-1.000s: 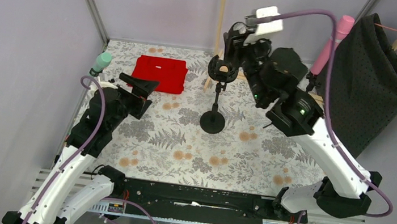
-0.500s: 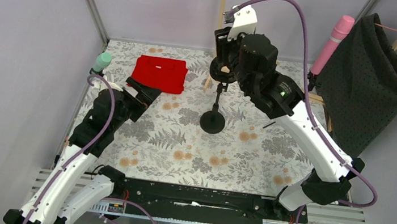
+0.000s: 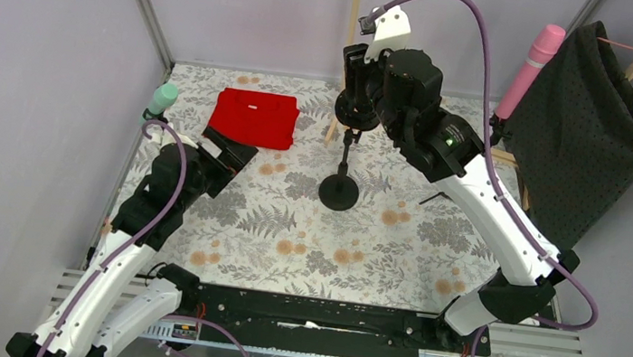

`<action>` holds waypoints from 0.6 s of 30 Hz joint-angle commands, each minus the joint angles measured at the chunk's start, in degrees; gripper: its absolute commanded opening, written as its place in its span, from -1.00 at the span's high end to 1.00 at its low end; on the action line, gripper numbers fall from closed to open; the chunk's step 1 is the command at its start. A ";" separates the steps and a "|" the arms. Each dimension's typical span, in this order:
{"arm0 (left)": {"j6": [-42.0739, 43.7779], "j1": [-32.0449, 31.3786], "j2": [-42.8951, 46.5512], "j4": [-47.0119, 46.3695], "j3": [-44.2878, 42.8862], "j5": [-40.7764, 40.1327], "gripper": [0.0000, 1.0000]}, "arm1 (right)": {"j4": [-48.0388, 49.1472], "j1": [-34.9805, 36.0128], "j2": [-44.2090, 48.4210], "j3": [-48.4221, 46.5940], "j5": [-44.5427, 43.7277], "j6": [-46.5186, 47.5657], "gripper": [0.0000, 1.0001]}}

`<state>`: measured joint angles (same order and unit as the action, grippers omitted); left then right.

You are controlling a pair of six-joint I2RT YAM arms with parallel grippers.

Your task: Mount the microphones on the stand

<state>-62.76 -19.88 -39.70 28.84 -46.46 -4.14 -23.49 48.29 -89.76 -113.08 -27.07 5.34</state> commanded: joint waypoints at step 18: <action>0.96 0.28 0.20 -2.59 0.87 0.81 -0.97 | 5.91 -2.51 -2.55 1.64 2.39 0.63 1.00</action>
<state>-62.76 -19.90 -39.75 28.82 -45.58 -3.77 -21.17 46.41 -91.61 -111.53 -25.82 5.69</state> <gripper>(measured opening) 0.987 0.556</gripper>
